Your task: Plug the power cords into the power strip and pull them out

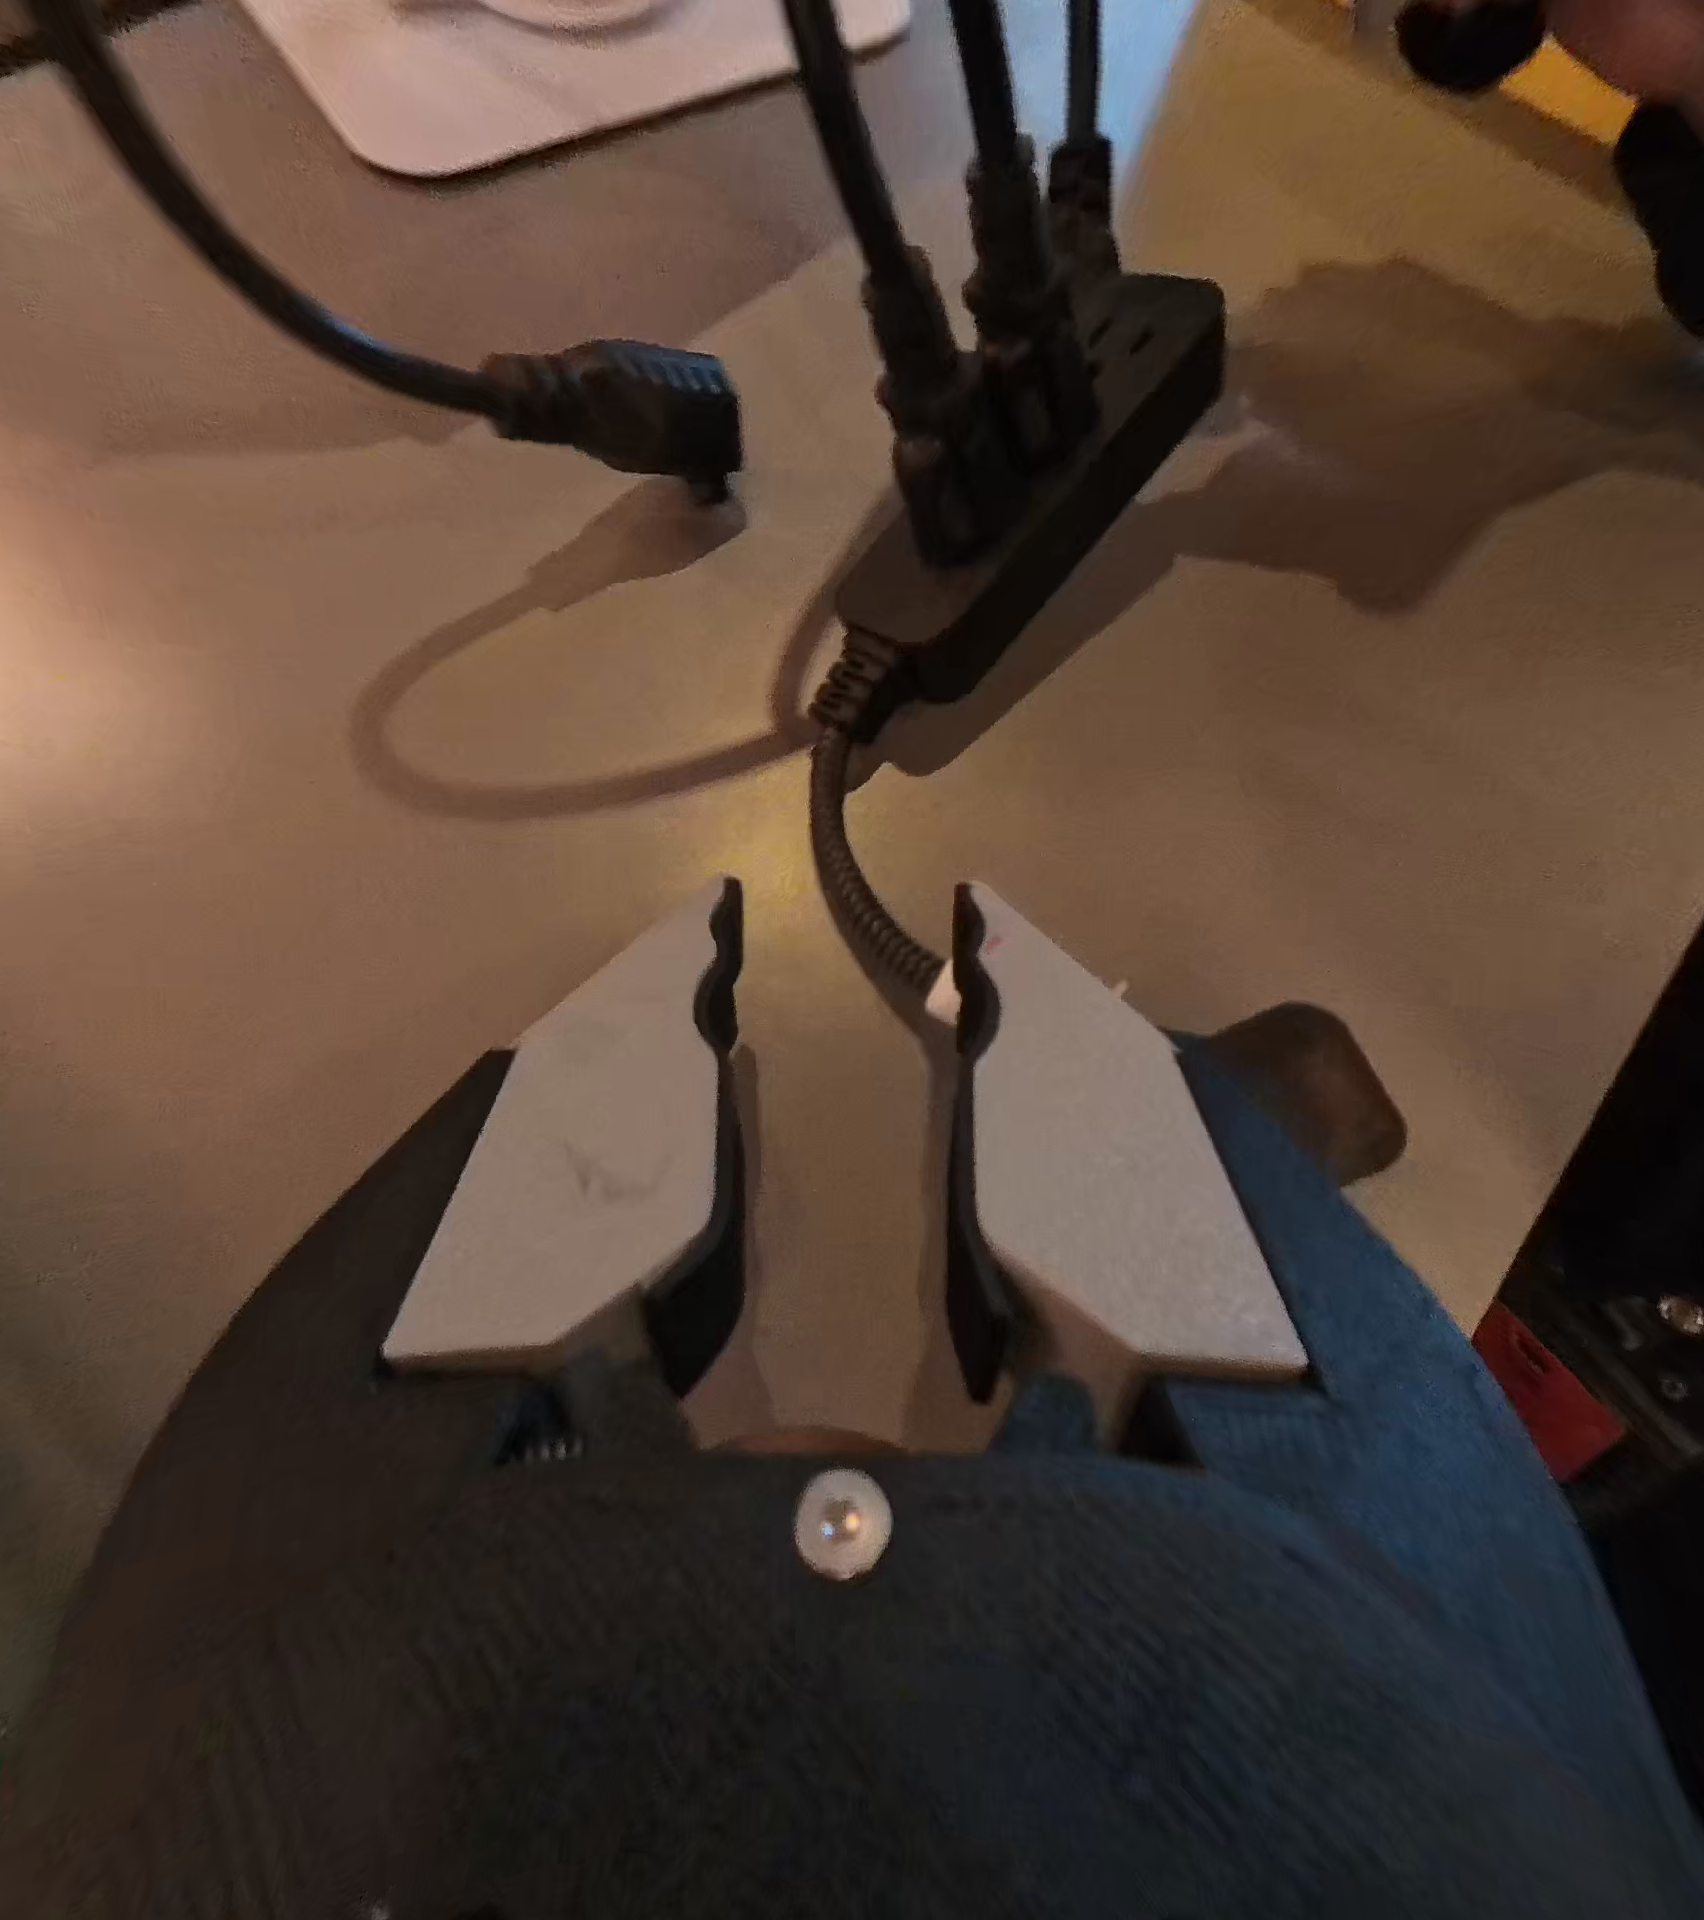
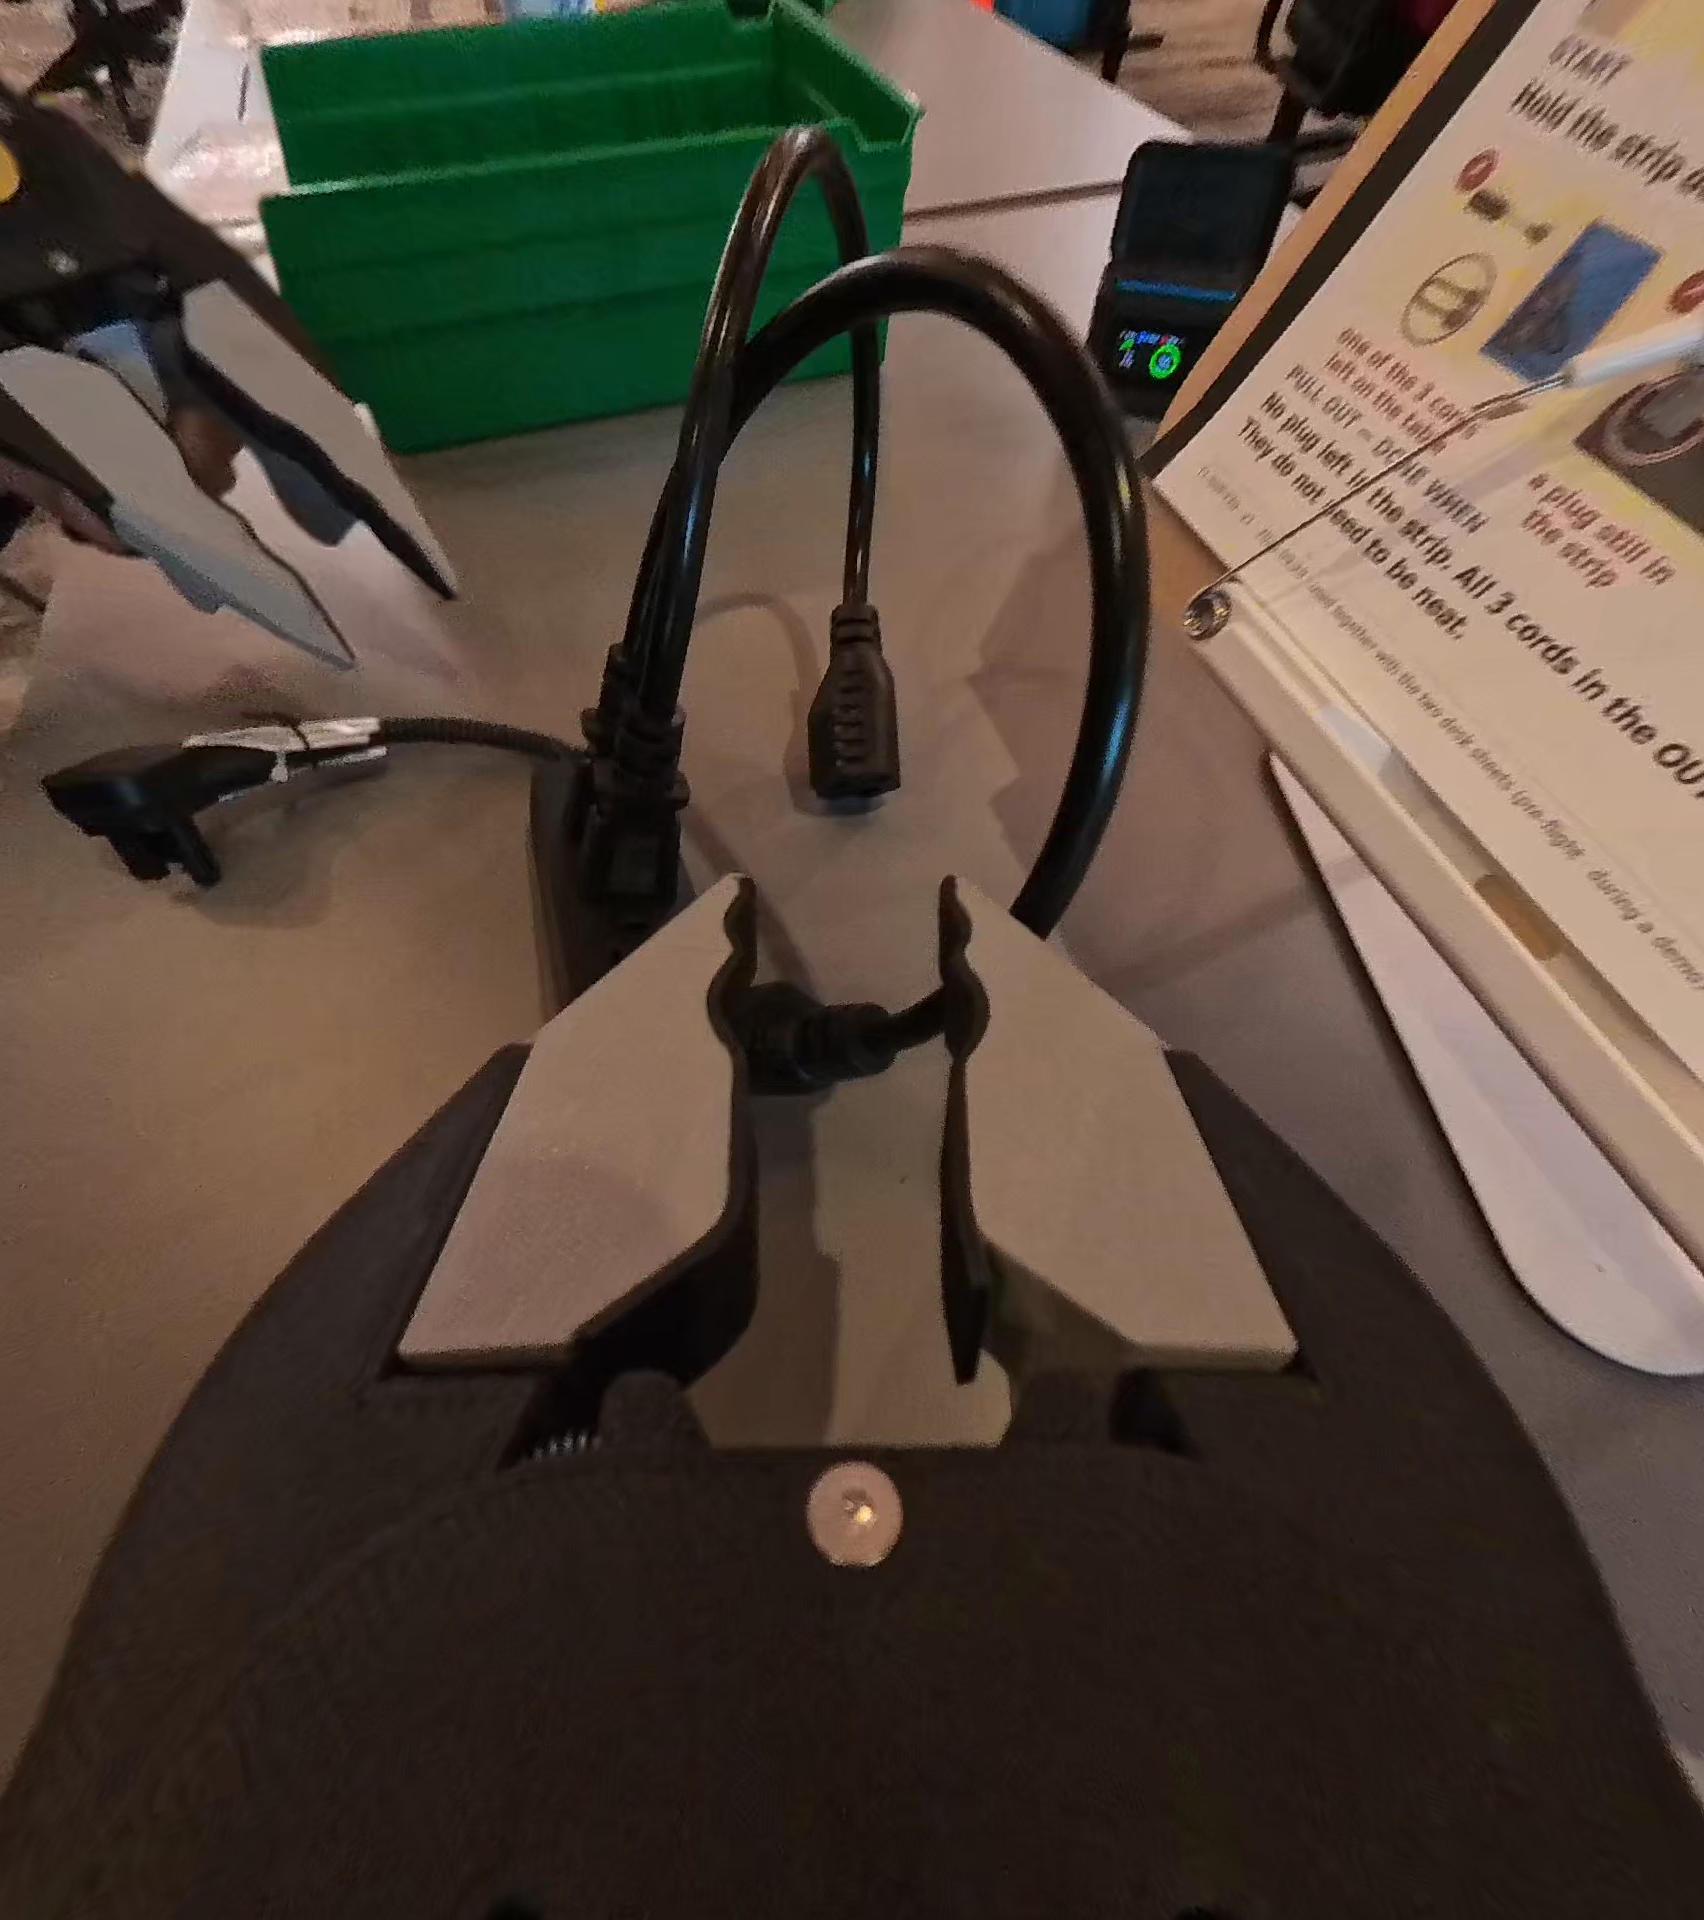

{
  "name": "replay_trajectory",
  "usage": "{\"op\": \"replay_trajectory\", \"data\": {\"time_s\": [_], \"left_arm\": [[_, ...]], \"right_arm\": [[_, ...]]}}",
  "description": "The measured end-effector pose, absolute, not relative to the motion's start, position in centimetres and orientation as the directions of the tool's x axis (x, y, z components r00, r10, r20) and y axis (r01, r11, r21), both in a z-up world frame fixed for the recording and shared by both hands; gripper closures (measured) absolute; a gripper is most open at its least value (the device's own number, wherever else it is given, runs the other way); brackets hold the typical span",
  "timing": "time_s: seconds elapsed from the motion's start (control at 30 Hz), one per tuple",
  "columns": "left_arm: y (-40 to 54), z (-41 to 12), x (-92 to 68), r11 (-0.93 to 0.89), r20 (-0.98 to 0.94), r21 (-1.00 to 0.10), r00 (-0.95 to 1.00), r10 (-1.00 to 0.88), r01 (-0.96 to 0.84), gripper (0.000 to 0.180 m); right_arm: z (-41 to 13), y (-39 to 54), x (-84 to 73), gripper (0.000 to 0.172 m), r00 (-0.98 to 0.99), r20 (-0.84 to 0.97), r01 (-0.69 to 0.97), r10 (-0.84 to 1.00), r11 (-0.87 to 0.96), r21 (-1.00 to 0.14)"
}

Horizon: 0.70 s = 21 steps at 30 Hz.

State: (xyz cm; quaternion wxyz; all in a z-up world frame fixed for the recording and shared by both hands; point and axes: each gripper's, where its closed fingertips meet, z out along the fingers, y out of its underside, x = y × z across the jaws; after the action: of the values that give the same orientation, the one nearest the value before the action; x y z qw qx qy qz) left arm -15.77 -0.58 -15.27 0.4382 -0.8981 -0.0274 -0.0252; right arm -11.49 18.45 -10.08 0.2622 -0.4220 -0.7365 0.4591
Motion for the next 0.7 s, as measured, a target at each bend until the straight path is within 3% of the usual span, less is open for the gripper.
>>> {"op": "replay_trajectory", "data": {"time_s": [0.17,0.23,0.37,0.5,0.7], "left_arm": [[-4.0,-14.5,-17.0,-0.530,0.095,-0.833,0.985,0.143,0.157,0.136],[-5.5,-13.7,-18.1,-0.521,0.038,-0.841,0.978,0.207,0.143,0.132],[-9.8,-7.0,-22.5,-0.352,-0.091,-0.934,0.907,0.412,0.066,0.132],[-15.0,-2.3,-27.4,-0.247,-0.075,-0.965,0.812,0.579,0.087,0.125],[-18.8,-5.6,-35.7,-0.510,-0.153,-0.828,0.781,0.606,0.233,0.119]], "right_arm": [[-7.9,19.5,-12.1,0.131,-0.427,0.066,0.263,0.902,0.194,-0.945],[-6.2,20.2,-12.3,0.102,-0.376,0.097,0.169,0.921,0.172,-0.971],[-4.0,21.2,-12.0,0.071,-0.285,0.180,-0.026,0.942,0.180,-0.983],[-5.4,22.4,-12.6,0.066,-0.211,0.161,-0.031,0.964,0.158,-0.987],[-9.1,23.1,-13.9,0.066,-0.206,0.057,0.136,0.977,0.086,-0.987]]}}
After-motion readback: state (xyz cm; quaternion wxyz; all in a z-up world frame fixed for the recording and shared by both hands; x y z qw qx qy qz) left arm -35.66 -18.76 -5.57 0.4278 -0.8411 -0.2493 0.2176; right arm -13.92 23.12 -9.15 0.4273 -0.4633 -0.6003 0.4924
